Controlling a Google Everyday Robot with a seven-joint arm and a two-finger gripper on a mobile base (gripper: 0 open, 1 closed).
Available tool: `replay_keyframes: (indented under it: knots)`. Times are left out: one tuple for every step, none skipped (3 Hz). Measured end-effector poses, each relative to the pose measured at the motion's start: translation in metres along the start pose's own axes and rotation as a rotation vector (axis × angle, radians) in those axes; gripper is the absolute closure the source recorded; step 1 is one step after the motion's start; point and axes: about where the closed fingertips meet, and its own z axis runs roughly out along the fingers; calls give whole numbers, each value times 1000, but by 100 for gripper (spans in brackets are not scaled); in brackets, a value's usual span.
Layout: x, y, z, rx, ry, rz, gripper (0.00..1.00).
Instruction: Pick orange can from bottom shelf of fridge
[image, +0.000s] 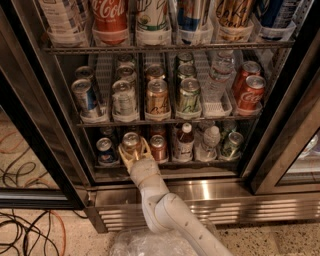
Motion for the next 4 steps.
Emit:
replay_keyframes:
  knots:
    - [-6,8,-11,-67,12,-10,100]
    - [-11,15,-21,-140,31,-15,100]
    - [-16,21,-35,-213,55,-10,100]
    - [-22,24,-50,-290,79,9,100]
